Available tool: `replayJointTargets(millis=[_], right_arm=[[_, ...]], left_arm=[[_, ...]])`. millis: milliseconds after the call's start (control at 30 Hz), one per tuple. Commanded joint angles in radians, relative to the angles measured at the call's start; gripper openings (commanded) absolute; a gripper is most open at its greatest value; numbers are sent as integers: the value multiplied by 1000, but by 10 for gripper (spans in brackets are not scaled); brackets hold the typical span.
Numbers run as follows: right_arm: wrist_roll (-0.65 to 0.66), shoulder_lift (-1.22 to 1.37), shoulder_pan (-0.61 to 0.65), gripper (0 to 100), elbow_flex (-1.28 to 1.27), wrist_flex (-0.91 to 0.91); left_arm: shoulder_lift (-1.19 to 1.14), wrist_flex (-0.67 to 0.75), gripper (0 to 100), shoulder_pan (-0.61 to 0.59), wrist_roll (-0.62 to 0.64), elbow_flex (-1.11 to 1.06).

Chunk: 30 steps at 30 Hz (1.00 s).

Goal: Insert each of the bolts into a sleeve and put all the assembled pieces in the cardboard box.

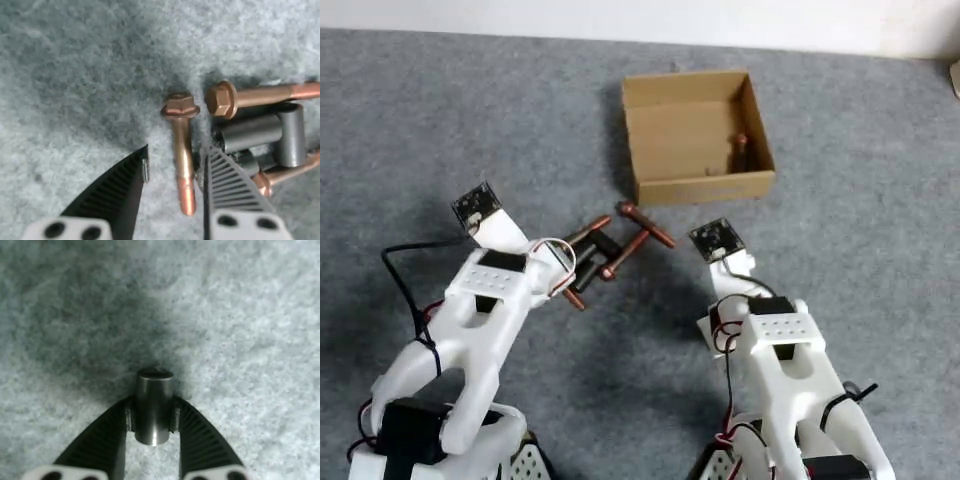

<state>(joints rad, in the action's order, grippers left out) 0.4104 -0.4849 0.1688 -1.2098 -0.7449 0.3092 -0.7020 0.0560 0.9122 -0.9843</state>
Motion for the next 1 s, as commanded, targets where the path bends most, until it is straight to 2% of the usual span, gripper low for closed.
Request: replayJointTargets(millis=[0,133,267,533,667,700,767,967], right_arm=[[-9,-1,-18,5,-10,10],[-11,-1,-18,5,-12,8],[-11,-1,-18,5,-12,8],[-9,-1,-18,5,-12,8],[-9,-1,-18,5,-12,8],[-9,-1,-18,5,-12,8],[-9,-1,-18,5,-12,8],[-9,-1,-18,5,-12,8]], left_arm=[[-1,72,178,-13,-8,-13],[-1,146,178,-13,-8,-54],[-77,143,178,-7,-8,-33],[-326,-147,178,-12,40,260],[-394,-235,166,-7,38,334],[-401,-249,136,-7,37,343],[-407,-259,16,-7,35,354],[-401,-261,5,16,15,344]])
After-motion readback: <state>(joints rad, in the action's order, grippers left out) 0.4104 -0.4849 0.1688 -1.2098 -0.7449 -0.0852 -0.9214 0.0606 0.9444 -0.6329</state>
